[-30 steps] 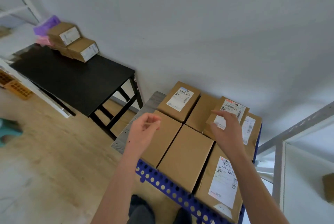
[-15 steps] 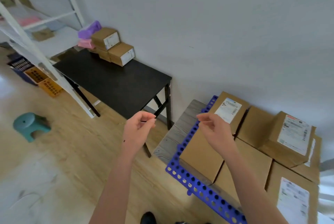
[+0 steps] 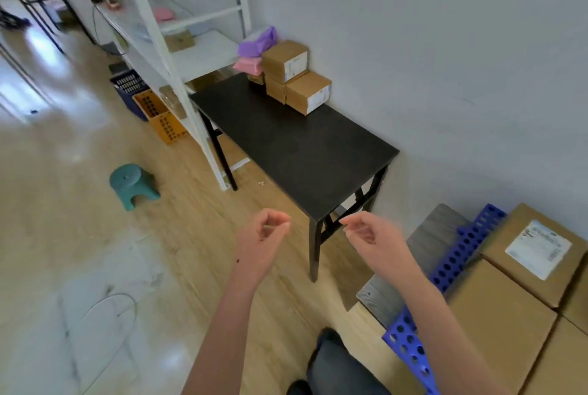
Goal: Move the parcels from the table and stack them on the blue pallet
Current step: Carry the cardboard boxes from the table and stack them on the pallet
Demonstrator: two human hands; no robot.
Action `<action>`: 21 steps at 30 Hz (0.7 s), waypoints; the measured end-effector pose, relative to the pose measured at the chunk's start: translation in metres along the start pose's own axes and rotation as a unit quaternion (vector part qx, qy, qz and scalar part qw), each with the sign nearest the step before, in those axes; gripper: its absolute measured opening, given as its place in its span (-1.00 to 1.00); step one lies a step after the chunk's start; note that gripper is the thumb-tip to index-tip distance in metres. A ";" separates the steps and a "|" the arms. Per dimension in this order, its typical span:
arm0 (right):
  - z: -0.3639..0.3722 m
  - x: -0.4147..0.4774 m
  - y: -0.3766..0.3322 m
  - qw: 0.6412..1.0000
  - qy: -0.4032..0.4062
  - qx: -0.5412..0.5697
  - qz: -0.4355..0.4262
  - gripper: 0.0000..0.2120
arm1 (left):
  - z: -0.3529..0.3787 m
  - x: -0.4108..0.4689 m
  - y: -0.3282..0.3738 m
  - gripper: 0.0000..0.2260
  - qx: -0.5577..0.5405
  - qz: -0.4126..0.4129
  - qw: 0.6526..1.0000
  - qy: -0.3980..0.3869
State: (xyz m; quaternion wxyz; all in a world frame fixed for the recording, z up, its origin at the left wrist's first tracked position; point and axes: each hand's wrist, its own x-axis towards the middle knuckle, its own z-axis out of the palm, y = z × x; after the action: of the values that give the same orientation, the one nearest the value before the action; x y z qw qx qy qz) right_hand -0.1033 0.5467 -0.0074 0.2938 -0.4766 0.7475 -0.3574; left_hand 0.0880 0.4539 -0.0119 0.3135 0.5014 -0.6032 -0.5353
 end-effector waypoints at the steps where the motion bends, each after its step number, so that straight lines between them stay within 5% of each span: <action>1: 0.005 0.009 -0.003 1.000 -0.011 -0.006 -0.002 -0.78 | -0.006 0.007 -0.003 -0.89 -0.003 -0.006 1.000 0.005; 21: 0.017 0.230 -0.025 0.999 0.010 0.027 0.013 -0.77 | -0.027 0.238 0.041 -0.89 0.061 0.029 0.997 -0.023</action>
State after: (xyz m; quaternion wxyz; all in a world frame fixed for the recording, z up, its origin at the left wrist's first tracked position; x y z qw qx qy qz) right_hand -0.1635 0.3225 -0.0190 0.3036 -0.4552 0.7465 -0.3787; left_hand 0.0304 0.2178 -0.0038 0.2838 0.4897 -0.6556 -0.4998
